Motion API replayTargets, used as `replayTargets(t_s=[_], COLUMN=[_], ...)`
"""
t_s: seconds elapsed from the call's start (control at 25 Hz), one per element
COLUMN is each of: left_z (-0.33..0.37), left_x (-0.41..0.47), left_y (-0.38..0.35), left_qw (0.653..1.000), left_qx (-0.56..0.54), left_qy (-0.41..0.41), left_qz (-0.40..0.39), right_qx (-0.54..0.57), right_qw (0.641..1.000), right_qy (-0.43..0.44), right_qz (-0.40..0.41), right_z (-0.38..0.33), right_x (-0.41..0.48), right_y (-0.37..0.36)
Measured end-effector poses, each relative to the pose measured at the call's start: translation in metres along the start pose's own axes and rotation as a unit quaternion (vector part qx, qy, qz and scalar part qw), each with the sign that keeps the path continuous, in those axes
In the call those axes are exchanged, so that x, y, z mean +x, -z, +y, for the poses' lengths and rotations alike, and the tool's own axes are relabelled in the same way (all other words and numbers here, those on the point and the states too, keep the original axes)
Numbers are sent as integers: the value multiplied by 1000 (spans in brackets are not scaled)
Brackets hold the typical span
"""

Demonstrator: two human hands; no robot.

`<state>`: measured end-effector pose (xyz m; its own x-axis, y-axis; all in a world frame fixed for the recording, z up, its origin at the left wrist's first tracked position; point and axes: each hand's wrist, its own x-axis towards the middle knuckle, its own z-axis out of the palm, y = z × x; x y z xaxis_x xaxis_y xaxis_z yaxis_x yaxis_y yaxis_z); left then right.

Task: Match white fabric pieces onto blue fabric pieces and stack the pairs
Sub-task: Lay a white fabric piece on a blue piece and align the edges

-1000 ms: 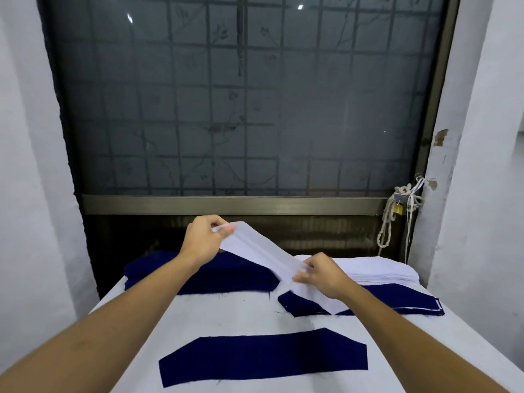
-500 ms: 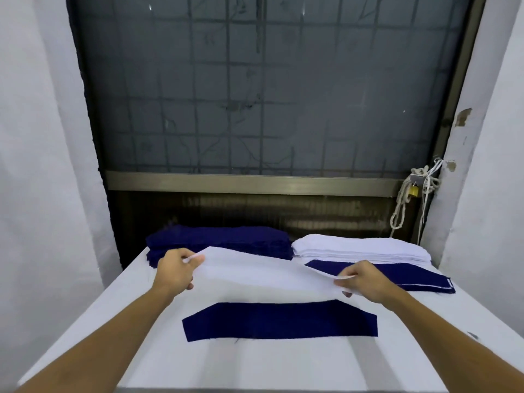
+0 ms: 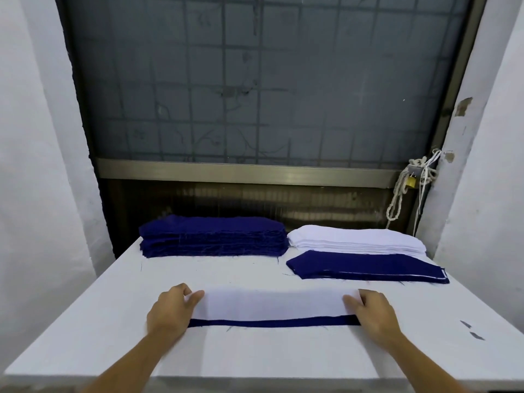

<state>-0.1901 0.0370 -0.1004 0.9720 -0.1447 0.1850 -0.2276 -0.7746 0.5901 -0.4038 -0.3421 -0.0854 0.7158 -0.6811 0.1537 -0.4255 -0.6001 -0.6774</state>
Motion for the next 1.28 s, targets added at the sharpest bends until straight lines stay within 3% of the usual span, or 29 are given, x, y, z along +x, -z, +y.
replayTargets(t_s=[0.24, 0.92, 1.28], left_z=[-2, -3, 9], left_x=[-5, -9, -5], left_y=[-9, -12, -5], left_qw=[997, 997, 997], left_qx=[54, 60, 44], left_qy=[-15, -14, -10], left_qz=[52, 52, 61], right_qx=[-135, -113, -159], right_qw=[988, 989, 983], right_qy=[53, 46, 51], right_qz=[49, 88, 79], right_z=[13, 15, 18], right_x=[-4, -5, 1], right_y=[-13, -17, -18])
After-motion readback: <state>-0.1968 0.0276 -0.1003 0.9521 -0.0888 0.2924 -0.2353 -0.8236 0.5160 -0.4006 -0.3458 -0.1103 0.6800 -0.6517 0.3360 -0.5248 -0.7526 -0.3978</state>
